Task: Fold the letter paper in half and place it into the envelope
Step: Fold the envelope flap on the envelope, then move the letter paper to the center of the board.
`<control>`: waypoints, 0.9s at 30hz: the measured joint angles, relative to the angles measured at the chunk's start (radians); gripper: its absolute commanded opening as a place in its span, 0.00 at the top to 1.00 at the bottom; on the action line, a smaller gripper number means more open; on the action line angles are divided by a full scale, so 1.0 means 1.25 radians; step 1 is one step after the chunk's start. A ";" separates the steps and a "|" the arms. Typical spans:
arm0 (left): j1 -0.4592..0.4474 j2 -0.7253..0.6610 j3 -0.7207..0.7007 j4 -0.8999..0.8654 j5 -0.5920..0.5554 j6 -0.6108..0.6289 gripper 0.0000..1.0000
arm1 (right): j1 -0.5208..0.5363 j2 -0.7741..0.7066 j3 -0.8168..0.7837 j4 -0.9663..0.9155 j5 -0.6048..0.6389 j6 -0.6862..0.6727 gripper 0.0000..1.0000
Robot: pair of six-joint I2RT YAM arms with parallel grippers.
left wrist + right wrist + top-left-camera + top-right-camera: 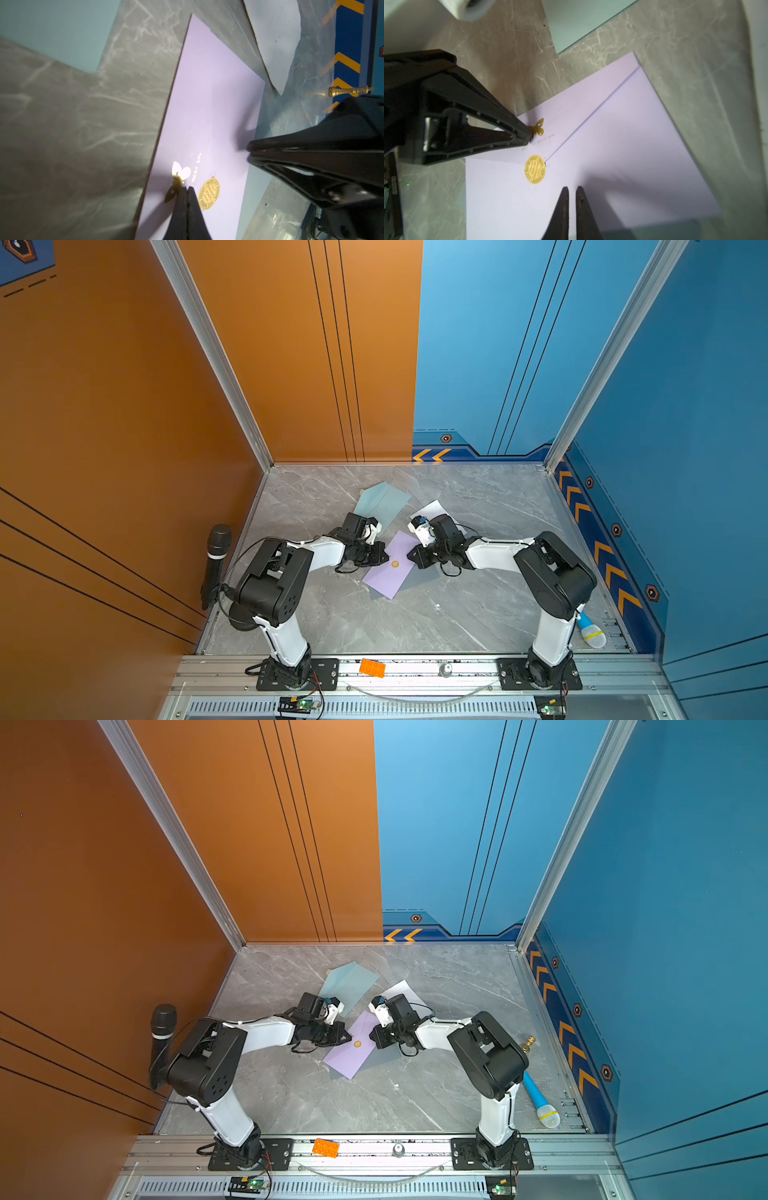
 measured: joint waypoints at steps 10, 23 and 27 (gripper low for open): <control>0.042 -0.221 0.095 -0.025 -0.037 0.002 0.73 | -0.193 -0.122 0.156 -0.228 0.048 0.000 0.65; 0.238 -0.100 0.128 -0.006 -0.060 -0.002 0.73 | -0.290 0.070 0.310 -0.440 0.050 -0.030 0.62; 0.267 -0.027 0.149 0.009 -0.059 -0.002 0.73 | -0.289 0.081 0.310 -0.462 0.044 -0.031 0.61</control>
